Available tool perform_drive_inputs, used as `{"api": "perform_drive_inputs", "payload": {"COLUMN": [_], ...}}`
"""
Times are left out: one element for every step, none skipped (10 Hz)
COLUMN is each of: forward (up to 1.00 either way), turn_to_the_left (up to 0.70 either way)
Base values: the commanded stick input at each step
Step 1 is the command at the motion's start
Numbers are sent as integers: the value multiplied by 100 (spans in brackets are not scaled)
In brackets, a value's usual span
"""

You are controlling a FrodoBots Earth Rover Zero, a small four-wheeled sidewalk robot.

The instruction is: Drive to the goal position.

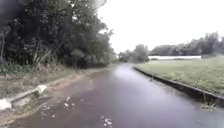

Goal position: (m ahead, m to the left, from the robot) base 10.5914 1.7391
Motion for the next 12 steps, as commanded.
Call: {"api": "perform_drive_inputs", "payload": {"forward": [70,70,70,70,70,70,70,70,70,70,70,70], "turn_to_the_left": [-3,-3,-3,-3,-3,-3,-3,-3,-4,-4,-4,-4]}}
